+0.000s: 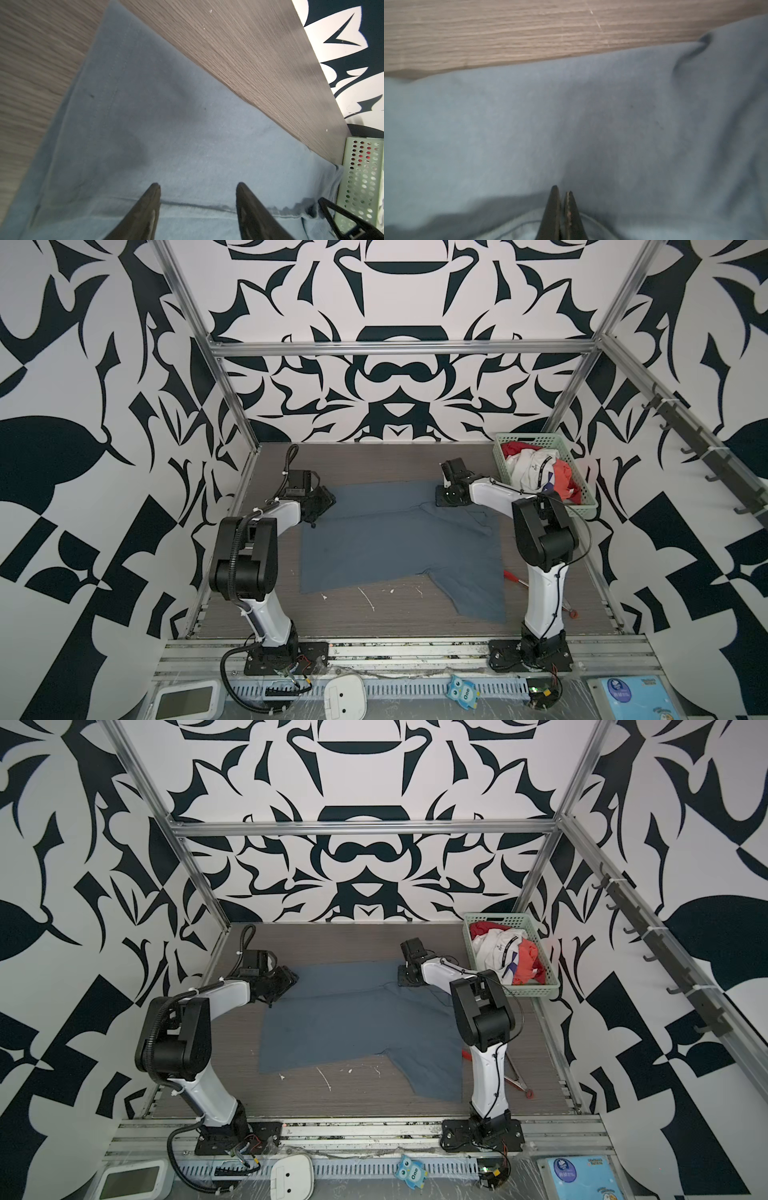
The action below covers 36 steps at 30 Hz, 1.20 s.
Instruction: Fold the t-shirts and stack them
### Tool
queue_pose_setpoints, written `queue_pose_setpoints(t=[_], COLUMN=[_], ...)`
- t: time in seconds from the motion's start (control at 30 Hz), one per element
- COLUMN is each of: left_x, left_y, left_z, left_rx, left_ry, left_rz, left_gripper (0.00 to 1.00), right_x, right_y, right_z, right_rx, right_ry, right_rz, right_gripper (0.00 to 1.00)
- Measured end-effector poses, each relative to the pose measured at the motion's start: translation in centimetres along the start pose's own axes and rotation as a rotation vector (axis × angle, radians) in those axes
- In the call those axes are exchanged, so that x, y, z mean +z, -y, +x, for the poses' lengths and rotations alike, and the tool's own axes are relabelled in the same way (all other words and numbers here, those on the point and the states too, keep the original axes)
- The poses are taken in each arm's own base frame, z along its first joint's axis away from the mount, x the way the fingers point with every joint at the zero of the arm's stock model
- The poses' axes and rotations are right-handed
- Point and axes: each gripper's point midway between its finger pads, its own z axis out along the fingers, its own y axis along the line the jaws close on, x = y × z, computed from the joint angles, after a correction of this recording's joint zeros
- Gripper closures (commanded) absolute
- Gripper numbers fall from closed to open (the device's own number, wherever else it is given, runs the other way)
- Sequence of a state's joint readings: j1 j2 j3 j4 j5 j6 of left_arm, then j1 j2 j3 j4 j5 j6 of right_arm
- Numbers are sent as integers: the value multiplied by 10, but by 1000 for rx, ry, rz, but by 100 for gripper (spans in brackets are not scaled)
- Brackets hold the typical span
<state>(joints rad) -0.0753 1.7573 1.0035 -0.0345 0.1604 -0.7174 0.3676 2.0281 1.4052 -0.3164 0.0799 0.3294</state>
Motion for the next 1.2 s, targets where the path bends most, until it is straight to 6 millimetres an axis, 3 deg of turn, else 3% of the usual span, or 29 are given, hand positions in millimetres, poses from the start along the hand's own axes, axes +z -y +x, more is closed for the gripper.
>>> queue_pose_setpoints(t=[0.17, 0.27, 0.4, 0.5, 0.67, 0.8, 0.93, 1.1, 1.2], left_x=[-1, 0, 0, -3, -7, -8, -9, -13, -18], left_y=[-2, -7, -7, -5, -3, -8, -12, -9, -5], left_z=[3, 8, 8, 7, 6, 12, 16, 14, 11], left_rx=[0, -4, -1, 4, 9, 8, 6, 9, 14], left_ry=[-2, -13, -14, -8, -1, -8, -14, -3, 10], left_rz=[-2, -12, -12, -7, -1, -10, -17, -10, 0], left_gripper=[38, 38, 38, 38, 38, 38, 38, 38, 38], right_x=[-33, -48, -52, -50, -59, -87, -113, -119, -115], right_y=[-10, -13, -15, -16, -36, -53, -59, -58, -47], right_z=[-6, 4, 30, 56, 89, 84, 70, 65, 64], right_rx=[-23, -27, -40, -53, -113, -120, -80, -52, -45], right_ry=[50, 58, 25, -24, -72, -18, 54, 79, 86], right_rz=[-10, -22, -24, -21, -43, -101, -154, -158, -98], right_gripper=[100, 100, 99, 88, 84, 80, 77, 74, 73])
